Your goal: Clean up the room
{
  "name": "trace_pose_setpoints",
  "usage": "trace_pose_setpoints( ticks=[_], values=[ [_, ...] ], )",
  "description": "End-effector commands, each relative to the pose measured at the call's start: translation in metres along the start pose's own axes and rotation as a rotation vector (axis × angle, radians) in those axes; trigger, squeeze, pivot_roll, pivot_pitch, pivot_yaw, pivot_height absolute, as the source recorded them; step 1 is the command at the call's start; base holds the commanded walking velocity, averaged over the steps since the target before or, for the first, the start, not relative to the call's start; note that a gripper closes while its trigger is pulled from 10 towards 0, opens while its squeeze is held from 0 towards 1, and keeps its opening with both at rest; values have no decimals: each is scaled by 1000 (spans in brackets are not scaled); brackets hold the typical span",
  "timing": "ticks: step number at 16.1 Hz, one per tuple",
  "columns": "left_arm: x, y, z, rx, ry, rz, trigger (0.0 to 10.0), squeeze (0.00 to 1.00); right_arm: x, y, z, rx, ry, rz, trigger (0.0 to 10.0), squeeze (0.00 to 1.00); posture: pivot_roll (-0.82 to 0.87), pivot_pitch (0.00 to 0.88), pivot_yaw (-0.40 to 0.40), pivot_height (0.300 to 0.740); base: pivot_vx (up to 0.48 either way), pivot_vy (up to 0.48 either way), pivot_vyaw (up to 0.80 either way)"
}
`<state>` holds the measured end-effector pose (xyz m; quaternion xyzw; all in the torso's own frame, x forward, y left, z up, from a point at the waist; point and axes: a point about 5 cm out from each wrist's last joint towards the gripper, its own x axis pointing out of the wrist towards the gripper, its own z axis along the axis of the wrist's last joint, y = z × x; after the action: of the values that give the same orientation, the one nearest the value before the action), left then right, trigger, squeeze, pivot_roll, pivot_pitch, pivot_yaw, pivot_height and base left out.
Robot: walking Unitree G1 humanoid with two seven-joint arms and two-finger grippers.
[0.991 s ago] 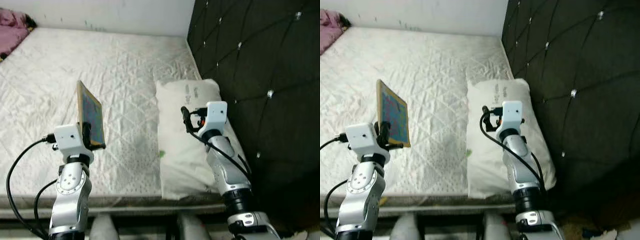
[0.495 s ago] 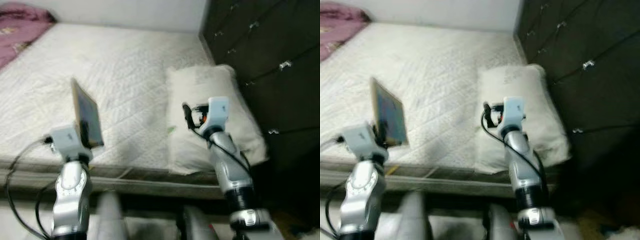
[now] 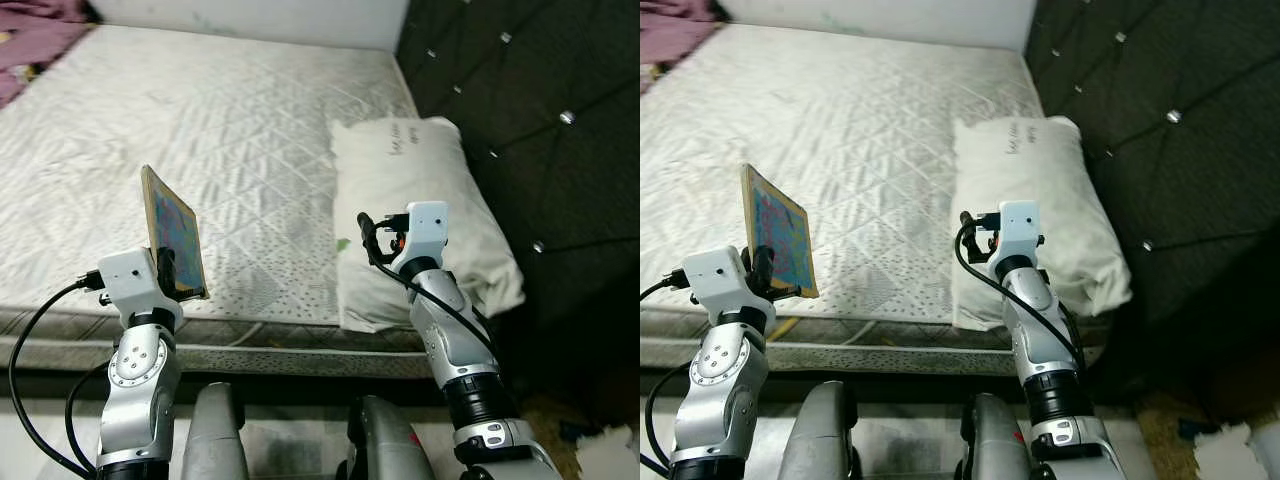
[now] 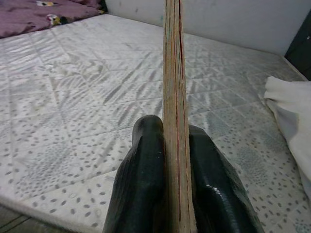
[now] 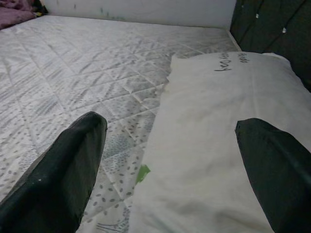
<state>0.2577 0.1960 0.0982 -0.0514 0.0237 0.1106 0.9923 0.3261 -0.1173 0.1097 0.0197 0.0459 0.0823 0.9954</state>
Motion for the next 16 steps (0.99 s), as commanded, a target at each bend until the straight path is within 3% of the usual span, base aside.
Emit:
trace_pose_setpoints(
  ticks=[1,6,11,16],
  values=[
    [3,-4,11,-10,-48,-20,10000,0,0,-3,4,0,-16,-6,10000,0,-69,26,-73,637,0,0,0],
    [4,-6,11,-21,-49,-25,10000,0,0,-4,4,-2,-15,-2,10000,0,-74,22,-75,582,0,0,0],
    [11,-6,15,-64,-57,-27,10000,0,0,-5,5,-4,-13,2,10000,0,-77,14,-85,582,0,0,0],
    [37,-6,21,-237,1,-7,10000,0,-11,-16,8,-20,-2,12,10000,0,-112,38,-100,582,0,0,0]
  ],
)
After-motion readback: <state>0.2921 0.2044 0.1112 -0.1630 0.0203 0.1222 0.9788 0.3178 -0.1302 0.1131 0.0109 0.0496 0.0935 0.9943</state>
